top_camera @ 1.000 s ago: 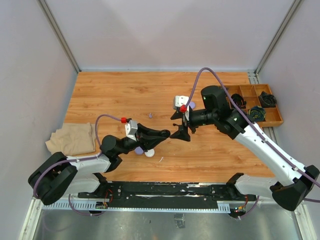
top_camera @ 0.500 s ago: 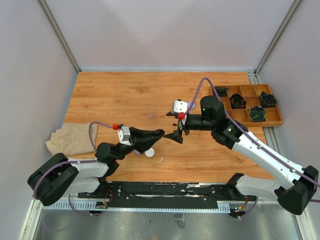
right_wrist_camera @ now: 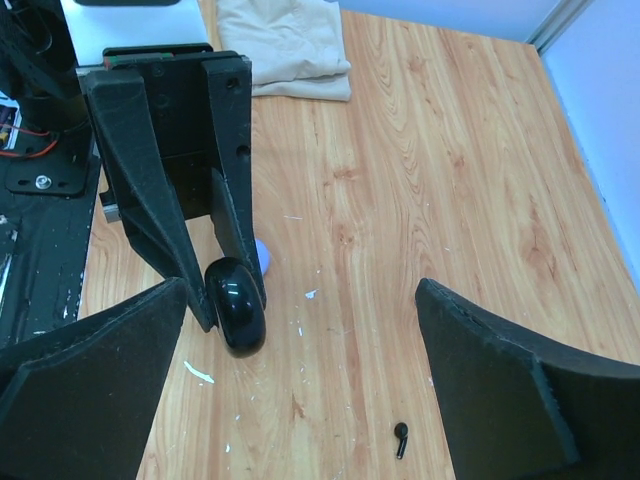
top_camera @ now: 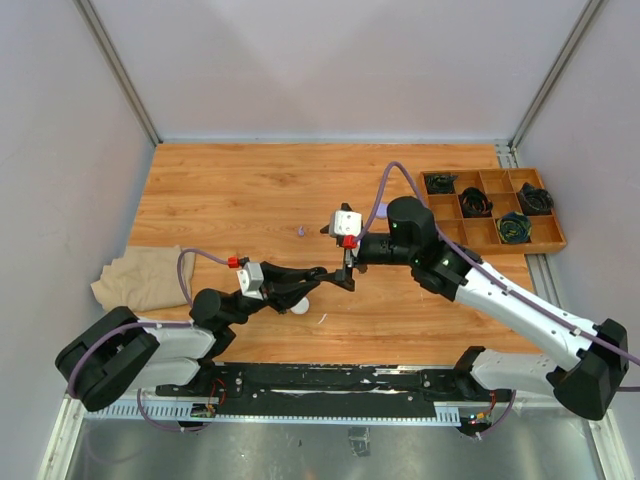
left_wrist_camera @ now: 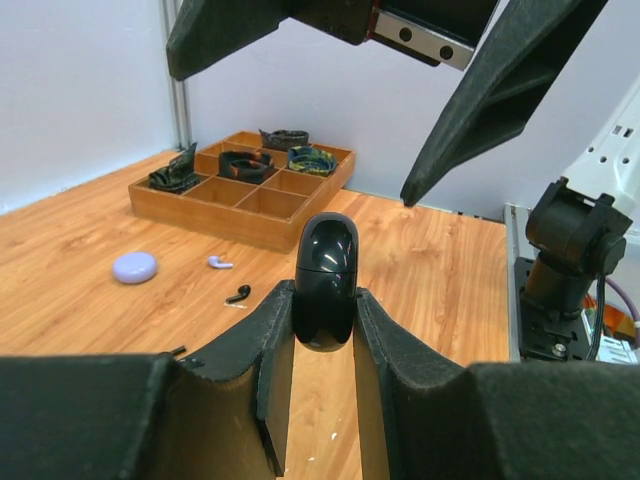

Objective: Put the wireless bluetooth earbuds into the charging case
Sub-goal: Open the charging case.

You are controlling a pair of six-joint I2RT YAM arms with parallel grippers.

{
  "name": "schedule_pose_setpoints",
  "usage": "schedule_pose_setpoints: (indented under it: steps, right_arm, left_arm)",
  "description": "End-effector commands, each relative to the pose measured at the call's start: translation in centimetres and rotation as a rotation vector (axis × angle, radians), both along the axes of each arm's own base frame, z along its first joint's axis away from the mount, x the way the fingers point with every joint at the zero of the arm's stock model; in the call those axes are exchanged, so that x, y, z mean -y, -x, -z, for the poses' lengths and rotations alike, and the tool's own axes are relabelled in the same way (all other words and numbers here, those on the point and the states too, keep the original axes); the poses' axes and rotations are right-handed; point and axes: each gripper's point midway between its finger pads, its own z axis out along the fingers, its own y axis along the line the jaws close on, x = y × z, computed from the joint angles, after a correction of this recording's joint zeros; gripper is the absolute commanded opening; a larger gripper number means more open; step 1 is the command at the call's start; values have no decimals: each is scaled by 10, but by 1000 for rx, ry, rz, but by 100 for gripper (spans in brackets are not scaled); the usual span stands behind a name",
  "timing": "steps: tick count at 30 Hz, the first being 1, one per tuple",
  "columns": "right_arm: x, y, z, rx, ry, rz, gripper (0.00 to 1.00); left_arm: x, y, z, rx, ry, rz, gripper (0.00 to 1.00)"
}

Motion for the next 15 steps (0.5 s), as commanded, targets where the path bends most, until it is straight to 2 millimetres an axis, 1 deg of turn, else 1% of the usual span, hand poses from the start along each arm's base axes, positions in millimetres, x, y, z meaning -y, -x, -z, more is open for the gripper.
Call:
schedule_pose_setpoints:
  steps: [1,7,15]
  right_arm:
    - [-6,3,10,38,37,-20,99]
    - [-5,1,23,67,92,7,99]
    - [0,-8,29,103,126,59,98]
  left_arm:
    - [-13,16,-50,220,129,-5,0]
    - [-12,18,-51,230,123,5,0]
    - [-12,19,-51,234,120,11,0]
